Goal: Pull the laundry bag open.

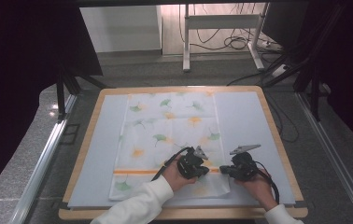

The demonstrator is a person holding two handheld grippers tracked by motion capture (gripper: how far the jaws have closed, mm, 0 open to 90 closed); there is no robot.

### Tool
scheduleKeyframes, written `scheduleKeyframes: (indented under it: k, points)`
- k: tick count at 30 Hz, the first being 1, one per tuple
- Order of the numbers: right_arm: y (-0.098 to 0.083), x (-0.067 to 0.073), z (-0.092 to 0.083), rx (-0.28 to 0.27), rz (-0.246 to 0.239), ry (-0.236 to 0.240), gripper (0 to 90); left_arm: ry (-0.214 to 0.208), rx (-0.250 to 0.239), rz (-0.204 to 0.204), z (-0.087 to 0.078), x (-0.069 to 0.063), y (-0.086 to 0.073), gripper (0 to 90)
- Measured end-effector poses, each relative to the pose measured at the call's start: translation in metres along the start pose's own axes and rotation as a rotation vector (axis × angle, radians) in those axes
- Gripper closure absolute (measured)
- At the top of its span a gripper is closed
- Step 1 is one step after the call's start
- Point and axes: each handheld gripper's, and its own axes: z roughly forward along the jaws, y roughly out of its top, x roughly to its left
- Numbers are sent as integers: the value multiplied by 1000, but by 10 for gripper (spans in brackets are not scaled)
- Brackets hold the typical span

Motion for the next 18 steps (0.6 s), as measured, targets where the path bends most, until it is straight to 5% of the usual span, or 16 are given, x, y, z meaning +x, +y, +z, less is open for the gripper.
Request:
scheduleKeyframes:
  k: [18]
  points:
    - [0,0,0,-3,-1,2,900,7,-8,-15,-8,6,-10,900]
